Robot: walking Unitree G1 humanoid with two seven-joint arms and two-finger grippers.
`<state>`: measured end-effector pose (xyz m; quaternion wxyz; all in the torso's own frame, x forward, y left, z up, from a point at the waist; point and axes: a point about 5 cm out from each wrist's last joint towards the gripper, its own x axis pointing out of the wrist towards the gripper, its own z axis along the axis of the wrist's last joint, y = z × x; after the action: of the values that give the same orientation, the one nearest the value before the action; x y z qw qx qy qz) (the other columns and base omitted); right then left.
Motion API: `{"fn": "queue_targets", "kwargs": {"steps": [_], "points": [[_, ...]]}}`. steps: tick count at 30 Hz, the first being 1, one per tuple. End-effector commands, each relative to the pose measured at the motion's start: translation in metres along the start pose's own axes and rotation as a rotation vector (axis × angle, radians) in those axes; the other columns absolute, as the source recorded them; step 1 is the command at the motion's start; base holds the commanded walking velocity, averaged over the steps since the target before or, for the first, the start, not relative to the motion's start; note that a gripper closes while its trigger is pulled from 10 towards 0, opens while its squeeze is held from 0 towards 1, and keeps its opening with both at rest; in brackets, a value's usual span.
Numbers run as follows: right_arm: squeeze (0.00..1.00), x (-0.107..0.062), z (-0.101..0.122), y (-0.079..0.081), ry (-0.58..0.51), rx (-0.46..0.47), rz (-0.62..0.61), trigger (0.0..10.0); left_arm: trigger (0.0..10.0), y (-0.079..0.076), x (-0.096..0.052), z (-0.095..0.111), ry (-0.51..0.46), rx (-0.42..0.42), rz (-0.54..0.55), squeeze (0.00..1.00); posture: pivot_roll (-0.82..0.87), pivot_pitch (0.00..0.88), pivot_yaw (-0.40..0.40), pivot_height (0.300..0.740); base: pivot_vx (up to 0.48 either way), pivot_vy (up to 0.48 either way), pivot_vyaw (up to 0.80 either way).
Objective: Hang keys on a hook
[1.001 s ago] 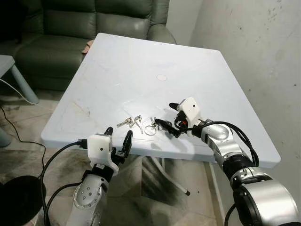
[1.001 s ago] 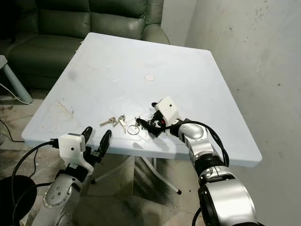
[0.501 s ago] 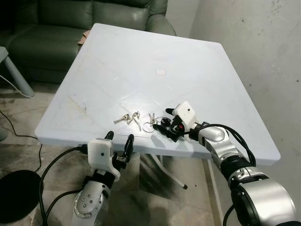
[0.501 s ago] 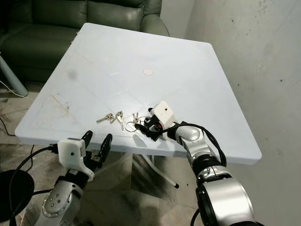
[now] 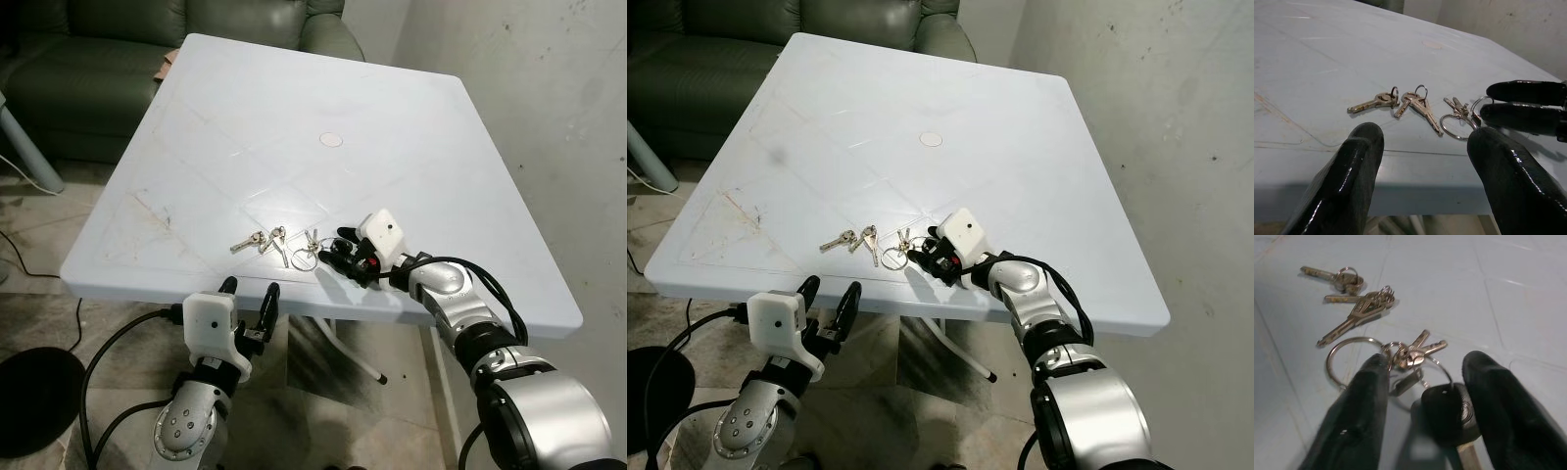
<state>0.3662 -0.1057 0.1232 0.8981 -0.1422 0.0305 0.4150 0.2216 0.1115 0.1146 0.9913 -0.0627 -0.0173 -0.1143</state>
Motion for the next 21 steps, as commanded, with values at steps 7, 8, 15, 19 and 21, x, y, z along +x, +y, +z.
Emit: {"fn": "queue_targets", "kwargs": {"steps": [7,8,15,19,21], "points": [[0.00,0.0041,0.0041,0.0002,-0.006,0.008,-0.006,6.6,10.0,-0.0033,-0.0022,0.0016,0.003,0.000,0.006,0.00,0.09,0.162,-0.142,0.740,0.000,0.000,0.00],[0.00,0.0041,0.0041,0.0002,-0.006,0.008,-0.006,6.6,10.0,-0.0034,-0.0022,0.0016,0.003,0.000,0.006,0.00,0.09,0.162,-0.142,0.740,0.000,0.000,0.00],[0.00,0.0075,0.0056,0.0030,0.000,-0.005,0.005,6.7,10.0,-0.0022,-0.0053,0.0022,0.004,-0.001,0.023,0.00,0.10,0.170,-0.149,0.740,0.000,0.000,0.00],[0.00,0.0082,0.0063,0.0028,0.000,-0.008,0.001,4.0,10.0,-0.0021,-0.0052,0.0025,0.004,-0.002,0.027,0.00,0.10,0.173,-0.151,0.740,0.000,0.000,0.00],[0.00,0.0083,0.0069,0.0018,0.000,-0.003,-0.008,0.0,10.0,-0.0023,-0.0051,0.0028,0.004,0.000,0.027,0.00,0.10,0.173,-0.151,0.740,0.000,0.000,0.00]]}}
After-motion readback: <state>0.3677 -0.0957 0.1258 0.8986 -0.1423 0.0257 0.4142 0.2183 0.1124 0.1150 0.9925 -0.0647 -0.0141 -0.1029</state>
